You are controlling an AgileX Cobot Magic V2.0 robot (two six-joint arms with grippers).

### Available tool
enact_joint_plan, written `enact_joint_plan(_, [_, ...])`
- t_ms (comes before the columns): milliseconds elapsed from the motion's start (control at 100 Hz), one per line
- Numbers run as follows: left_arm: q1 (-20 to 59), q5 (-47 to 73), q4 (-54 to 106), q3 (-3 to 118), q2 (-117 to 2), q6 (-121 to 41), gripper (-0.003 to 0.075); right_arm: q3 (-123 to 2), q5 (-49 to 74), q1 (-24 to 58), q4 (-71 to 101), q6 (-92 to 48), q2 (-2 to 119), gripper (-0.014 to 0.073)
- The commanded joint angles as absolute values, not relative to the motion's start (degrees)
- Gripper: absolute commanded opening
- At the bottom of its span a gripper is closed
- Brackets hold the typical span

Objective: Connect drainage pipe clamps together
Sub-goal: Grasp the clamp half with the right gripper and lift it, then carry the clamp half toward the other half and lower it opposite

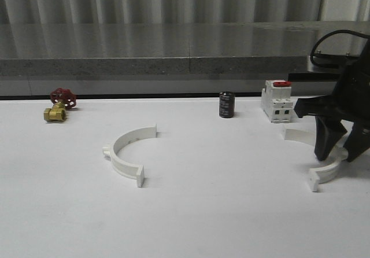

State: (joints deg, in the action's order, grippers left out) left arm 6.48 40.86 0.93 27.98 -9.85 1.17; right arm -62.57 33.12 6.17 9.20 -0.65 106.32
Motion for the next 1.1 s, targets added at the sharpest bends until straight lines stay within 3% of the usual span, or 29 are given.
enact_joint_plan(0, [6.4, 36.6, 1.5, 29.4, -10.5, 1.2, -0.0021, -64.1, 31.7, 6.1, 11.2, -1.1, 103.9, 0.0172])
enact_joint_plan(110, [6.4, 36.6, 1.5, 29.4, -10.5, 1.2, -0.0021, -64.1, 31.7, 6.1, 11.7, -1.1, 103.9, 0.0017])
enact_joint_plan(230, [6.4, 36.6, 1.5, 29.4, -10.5, 1.2, -0.0021, -64.1, 31.4, 6.1, 11.7, -1.1, 103.9, -0.0050])
enact_joint_plan(490, [6.4, 36.6, 1.5, 29.4, -10.5, 1.2, -0.0021, -67.9, 33.5, 6.8, 15.5, -1.2, 103.9, -0.0057])
enact_joint_plan(670, [6.4, 36.6, 1.5, 29.4, -10.5, 1.2, -0.0021, -74.1, 38.6, 12.4, 15.6, 2.0, 103.9, -0.0055])
enact_joint_plan(1090, [6.4, 36.6, 1.5, 29.4, -10.5, 1.2, -0.0021, -82.8, 42.9, 30.3, -11.4, 39.1, 109.0, -0.0054])
